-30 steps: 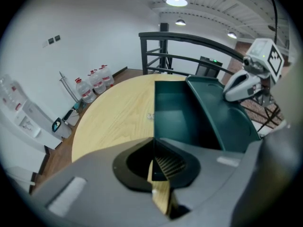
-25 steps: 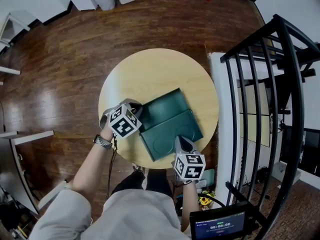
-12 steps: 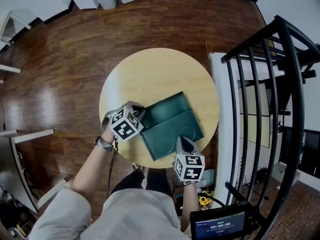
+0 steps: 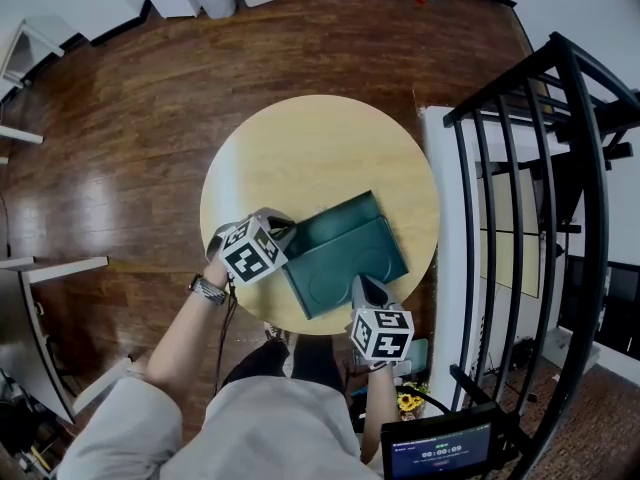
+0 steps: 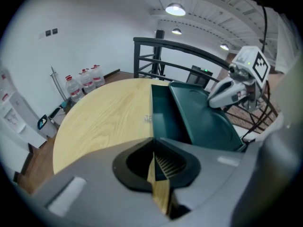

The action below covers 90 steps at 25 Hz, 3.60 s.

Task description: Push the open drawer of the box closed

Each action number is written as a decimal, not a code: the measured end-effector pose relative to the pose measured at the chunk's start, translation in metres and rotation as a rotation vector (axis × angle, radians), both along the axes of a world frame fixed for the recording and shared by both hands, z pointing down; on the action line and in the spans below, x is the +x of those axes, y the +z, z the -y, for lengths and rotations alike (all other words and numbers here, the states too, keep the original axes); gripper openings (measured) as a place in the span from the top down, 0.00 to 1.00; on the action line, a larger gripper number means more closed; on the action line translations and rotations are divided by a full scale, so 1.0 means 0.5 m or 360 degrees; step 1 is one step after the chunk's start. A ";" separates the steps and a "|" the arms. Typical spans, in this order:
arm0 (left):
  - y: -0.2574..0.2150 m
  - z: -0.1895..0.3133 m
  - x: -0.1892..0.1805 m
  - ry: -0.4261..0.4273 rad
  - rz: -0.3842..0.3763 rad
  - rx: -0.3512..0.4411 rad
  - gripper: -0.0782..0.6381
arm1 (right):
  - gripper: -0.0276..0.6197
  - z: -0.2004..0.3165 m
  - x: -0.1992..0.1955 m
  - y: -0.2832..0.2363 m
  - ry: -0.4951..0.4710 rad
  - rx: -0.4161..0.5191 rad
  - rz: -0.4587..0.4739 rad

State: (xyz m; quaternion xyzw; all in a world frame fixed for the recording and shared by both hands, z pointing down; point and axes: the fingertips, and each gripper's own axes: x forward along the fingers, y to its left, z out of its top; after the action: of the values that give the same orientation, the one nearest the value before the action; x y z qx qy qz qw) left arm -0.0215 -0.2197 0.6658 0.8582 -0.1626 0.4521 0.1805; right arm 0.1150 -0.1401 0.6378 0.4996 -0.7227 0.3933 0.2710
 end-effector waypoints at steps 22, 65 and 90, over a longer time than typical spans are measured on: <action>-0.031 -0.049 0.014 0.0011 -0.0187 -0.0202 0.86 | 0.95 0.001 0.000 0.001 0.0014 0.0043 -0.0018; 0.000 -0.060 0.065 0.0147 -0.0040 -0.0348 0.88 | 0.95 0.003 0.004 -0.002 0.0071 0.0069 0.0029; -0.150 -0.043 -0.022 -0.0631 -0.0298 0.0385 0.88 | 0.95 0.059 0.009 -0.183 0.0013 0.0322 -0.0132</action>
State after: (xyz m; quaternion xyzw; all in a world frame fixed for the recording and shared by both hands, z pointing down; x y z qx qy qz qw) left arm -0.0325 -0.1982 0.5906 0.8631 -0.3633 0.3036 0.1758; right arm 0.1193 -0.1698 0.5465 0.5431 -0.7448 0.2985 0.2473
